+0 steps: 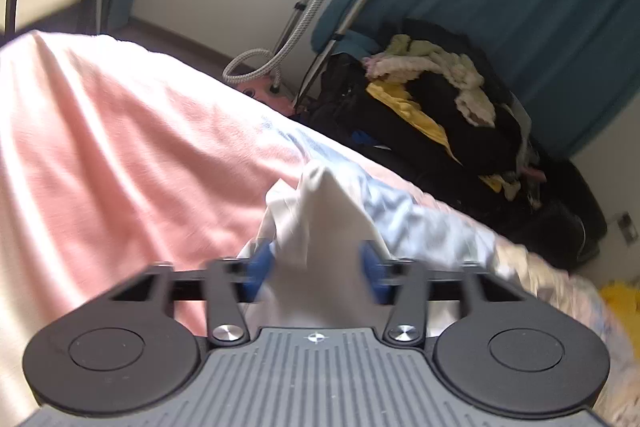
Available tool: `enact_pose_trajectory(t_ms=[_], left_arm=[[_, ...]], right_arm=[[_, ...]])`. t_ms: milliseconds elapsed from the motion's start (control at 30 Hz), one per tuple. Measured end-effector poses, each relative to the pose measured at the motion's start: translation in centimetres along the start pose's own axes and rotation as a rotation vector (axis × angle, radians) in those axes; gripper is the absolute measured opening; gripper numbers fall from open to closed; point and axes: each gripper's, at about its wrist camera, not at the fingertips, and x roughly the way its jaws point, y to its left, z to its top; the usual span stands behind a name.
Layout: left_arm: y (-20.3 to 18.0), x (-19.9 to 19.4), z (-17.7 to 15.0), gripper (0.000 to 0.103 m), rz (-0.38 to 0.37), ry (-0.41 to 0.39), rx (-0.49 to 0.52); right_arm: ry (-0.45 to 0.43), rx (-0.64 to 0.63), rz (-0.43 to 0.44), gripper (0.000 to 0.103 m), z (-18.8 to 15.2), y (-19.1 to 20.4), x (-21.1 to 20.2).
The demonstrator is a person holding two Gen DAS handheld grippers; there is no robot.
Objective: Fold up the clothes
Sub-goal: 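Grasp a shirt edge with the left tool and pull it across the shirt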
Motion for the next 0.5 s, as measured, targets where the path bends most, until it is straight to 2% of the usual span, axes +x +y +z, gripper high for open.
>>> enact_pose_trajectory(t_ms=[133, 200, 300, 400, 500], left_arm=[[-0.9, -4.7, -2.6, 0.062, -0.019, 0.071, 0.146], [-2.3, -7.5, -4.8, 0.062, -0.066, 0.144, 0.285], [-4.3, -11.6, -9.5, 0.062, -0.160, 0.299, 0.467], [-6.3, -14.0, -15.5, 0.061, -0.227, 0.453, 0.635], [-7.3, -14.6, -20.9, 0.059, -0.233, 0.588, 0.760]], right_arm=[[-0.030, -0.005, 0.023, 0.082, 0.5, 0.4, -1.4], [-0.042, -0.009, 0.032, 0.082, 0.7, 0.5, -2.1], [-0.056, -0.004, 0.045, 0.082, 1.0, 0.6, -3.2], [-0.073, 0.002, 0.046, 0.082, 1.1, 0.5, -4.1], [-0.084, -0.010, 0.018, 0.082, 1.0, 0.2, -5.0]])
